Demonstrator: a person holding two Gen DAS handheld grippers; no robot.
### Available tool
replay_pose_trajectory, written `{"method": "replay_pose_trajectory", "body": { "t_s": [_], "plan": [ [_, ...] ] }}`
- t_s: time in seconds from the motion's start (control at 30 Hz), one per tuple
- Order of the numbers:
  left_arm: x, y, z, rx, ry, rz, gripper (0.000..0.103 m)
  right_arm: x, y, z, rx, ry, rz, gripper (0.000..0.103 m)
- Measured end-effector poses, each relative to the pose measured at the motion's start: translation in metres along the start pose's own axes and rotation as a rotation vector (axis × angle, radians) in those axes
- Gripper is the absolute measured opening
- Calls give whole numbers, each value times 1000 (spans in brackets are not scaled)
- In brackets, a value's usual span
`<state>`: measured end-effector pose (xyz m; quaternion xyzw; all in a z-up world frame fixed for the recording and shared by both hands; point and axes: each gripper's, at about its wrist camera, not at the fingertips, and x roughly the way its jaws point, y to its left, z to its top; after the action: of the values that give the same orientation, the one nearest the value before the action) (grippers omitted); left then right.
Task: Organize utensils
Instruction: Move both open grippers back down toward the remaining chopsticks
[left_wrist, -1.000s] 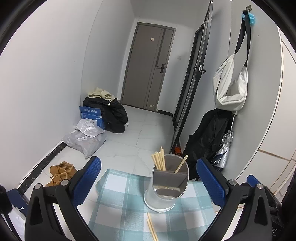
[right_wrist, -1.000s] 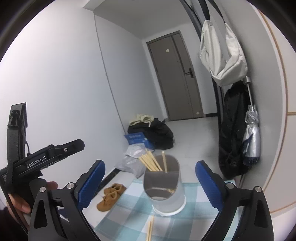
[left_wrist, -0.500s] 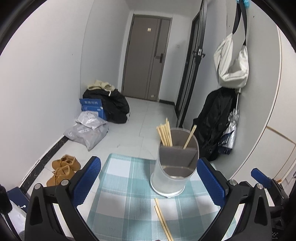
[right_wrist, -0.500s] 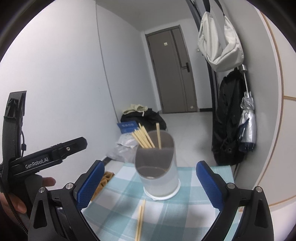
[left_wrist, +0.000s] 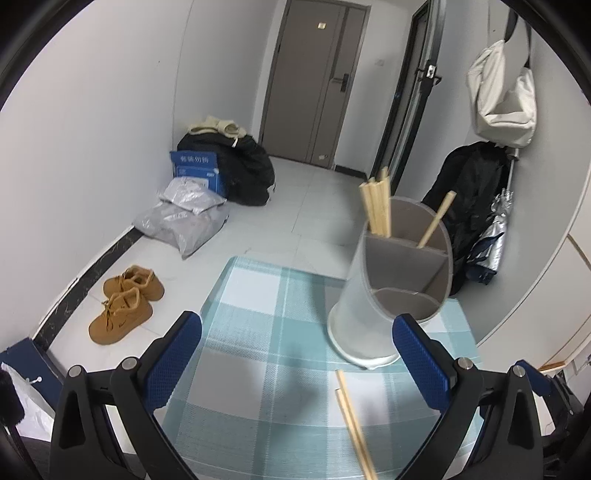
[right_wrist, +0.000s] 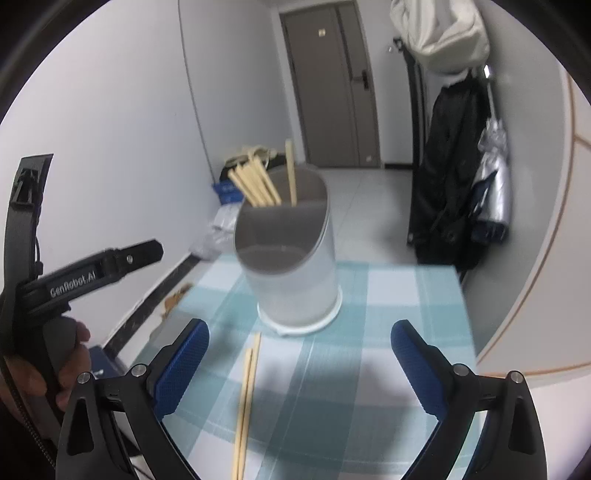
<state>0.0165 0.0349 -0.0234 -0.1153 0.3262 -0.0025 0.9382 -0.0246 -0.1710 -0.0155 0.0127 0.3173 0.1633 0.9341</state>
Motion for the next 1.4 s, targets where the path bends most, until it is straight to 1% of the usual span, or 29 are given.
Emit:
{"method": "replay_pose_trajectory", "body": {
  "t_s": [0.07,0.13,0.2,0.23,0.37,0.43,0.47,0.5,0.53,0.6,0.77,0.83,0.97,1.03,1.17,1.23,1.33,1.4],
  "plan": [
    [6,5,0,-15,25,-3,102,9,0,-3,1,33,0,98],
    [12,8,1,-28,45,-8,102,20,1,-6,-2,73,-2,91],
    [17,13,3,-43,60,2,102,36,2,-9,0,130,-6,87],
    [19,15,4,-49,65,4,102,42,2,-10,4,149,-6,81],
    [22,22,6,-63,71,19,102,71,10,-16,8,248,19,69],
    [23,26,8,-69,71,31,102,84,15,-20,-6,293,32,57],
    [23,28,8,-72,71,38,102,91,19,-23,-18,319,30,53],
    [23,29,8,-76,72,47,102,96,21,-26,-28,338,31,44],
    [26,32,9,-79,74,55,102,103,25,-28,-45,363,41,37],
    [28,35,9,-88,88,66,102,109,30,-32,-68,391,48,34],
    [30,42,8,-94,103,77,102,116,32,-40,-85,418,75,32],
    [32,45,7,-101,117,77,102,119,31,-44,-84,440,72,28],
    [34,49,7,-120,136,76,102,119,37,-46,-138,442,40,26],
    [34,51,8,-122,134,79,102,120,40,-47,-162,442,38,25],
    [33,53,9,-126,124,88,102,120,50,-52,-251,442,-15,21],
    [34,55,9,-130,125,90,102,118,53,-53,-273,442,-21,15],
    [34,56,10,-133,126,93,102,115,53,-55,-282,457,-2,5],
    [34,56,10,-139,126,94,102,111,51,-55,-281,478,6,5]
  ]
}}
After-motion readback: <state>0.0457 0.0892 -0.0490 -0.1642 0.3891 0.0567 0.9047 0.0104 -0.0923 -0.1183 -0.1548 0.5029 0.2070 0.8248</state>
